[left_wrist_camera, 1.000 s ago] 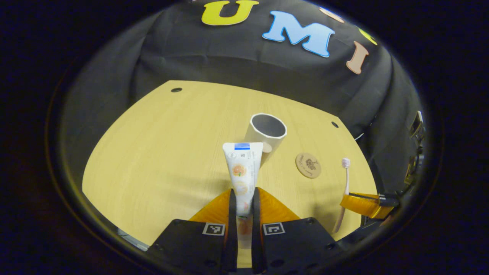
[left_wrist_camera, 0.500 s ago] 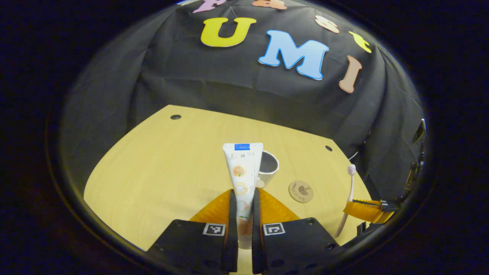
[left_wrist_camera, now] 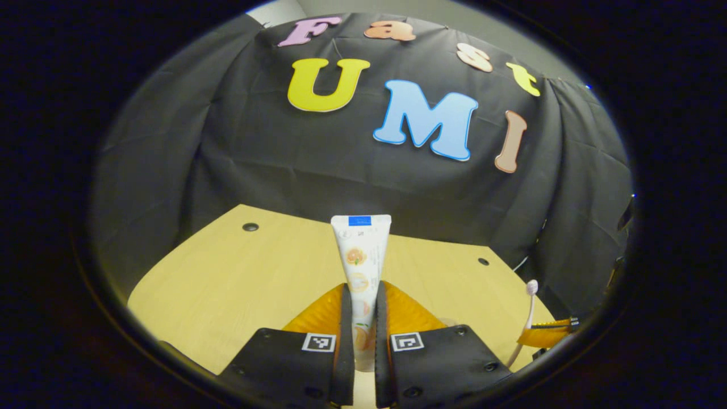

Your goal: Put the toothbrush and toothpaste on the desktop into the cup, then pick up the cup and place it on the coaster on the desktop.

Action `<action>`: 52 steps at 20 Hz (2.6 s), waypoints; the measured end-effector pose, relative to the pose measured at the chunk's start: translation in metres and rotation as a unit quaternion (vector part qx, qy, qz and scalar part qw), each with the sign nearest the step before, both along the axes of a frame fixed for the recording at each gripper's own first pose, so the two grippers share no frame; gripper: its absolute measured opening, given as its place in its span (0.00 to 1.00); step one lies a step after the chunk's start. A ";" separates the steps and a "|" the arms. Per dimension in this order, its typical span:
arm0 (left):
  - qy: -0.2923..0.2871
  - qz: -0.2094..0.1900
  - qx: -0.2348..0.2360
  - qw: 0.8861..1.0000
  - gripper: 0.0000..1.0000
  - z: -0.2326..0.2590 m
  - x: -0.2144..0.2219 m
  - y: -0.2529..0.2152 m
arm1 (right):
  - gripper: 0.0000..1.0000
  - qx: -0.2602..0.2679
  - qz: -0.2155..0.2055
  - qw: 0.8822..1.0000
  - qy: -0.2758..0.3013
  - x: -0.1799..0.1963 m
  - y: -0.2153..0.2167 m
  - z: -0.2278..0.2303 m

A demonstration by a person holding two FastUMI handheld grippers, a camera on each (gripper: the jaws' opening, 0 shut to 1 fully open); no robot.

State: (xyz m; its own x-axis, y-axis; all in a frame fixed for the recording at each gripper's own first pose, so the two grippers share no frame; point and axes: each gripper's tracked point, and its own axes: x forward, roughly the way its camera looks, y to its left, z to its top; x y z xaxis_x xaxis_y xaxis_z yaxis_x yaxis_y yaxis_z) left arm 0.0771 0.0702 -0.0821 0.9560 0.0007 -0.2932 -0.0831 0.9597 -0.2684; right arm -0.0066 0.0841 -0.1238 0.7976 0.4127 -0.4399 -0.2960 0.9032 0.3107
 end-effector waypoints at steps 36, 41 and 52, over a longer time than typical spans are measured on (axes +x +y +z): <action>-0.002 -0.063 0.053 0.997 0.64 -0.072 0.101 -0.035 | 0.04 0.022 -0.003 1.000 -0.009 0.047 0.017 0.018; 0.006 -0.061 0.041 0.997 0.81 -0.069 0.084 -0.032 | 0.04 0.026 0.019 0.999 -0.034 0.061 0.031 0.035; 0.032 -0.045 0.045 0.997 0.89 -0.056 0.020 -0.010 | 0.04 0.067 0.061 0.991 -0.097 0.115 0.084 0.064</action>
State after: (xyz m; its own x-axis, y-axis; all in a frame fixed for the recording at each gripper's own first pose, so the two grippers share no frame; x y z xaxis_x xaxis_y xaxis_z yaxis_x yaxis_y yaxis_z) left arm 0.0972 0.0605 -0.1384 0.9329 -0.0558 -0.3559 -0.0090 0.9840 -0.1780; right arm 0.1088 0.1676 -0.0597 0.8026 0.5556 -0.2174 -0.4664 0.8115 0.3520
